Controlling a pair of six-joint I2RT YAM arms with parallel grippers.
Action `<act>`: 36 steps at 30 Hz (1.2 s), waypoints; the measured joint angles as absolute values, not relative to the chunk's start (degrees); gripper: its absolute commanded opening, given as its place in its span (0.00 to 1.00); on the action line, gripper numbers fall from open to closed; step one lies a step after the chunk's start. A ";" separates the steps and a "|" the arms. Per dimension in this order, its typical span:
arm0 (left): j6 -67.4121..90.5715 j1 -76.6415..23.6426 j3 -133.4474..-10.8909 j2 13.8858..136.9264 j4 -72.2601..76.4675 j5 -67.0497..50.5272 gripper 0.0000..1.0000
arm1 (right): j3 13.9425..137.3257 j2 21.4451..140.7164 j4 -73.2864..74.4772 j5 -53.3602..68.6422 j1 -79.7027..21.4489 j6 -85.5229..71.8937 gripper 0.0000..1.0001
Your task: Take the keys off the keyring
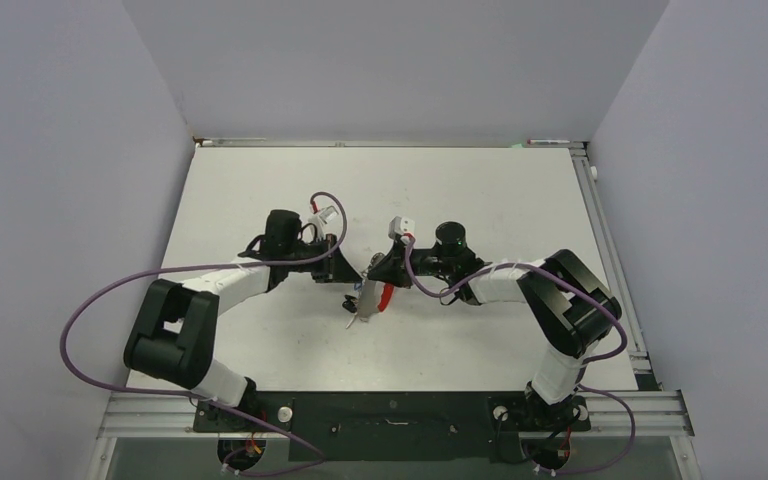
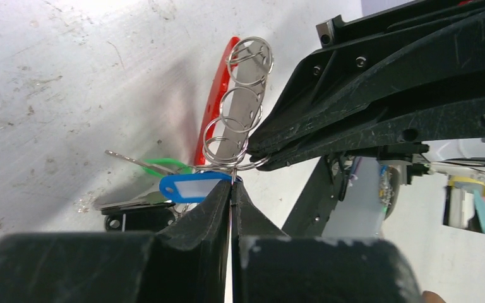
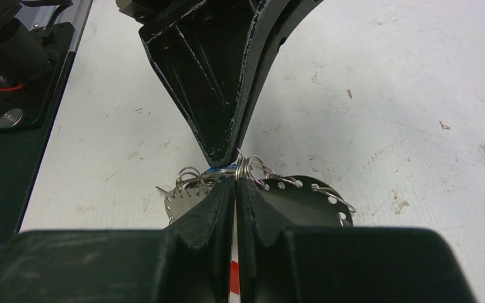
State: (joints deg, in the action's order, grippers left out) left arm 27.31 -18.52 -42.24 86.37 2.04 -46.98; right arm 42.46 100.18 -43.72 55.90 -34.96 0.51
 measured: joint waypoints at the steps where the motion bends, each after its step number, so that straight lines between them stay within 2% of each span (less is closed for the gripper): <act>1: 28.16 -18.41 -42.24 86.74 2.52 -47.57 0.00 | 42.17 100.18 -44.38 55.86 -34.96 0.49 0.05; 16: 39.94 -17.78 -41.69 94.02 11.60 -56.88 0.00 | 35.24 100.47 -59.51 54.19 -35.20 -3.64 0.05; 36: 46.22 -17.47 -40.07 99.37 16.47 -61.12 0.00 | 28.18 111.04 -84.53 48.10 -37.76 -9.43 0.05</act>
State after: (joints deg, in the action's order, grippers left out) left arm 46.22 -17.47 -40.07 99.37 16.47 -61.12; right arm 28.18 111.04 -84.53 48.10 -37.76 -9.43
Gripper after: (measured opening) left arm 0.003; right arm 0.057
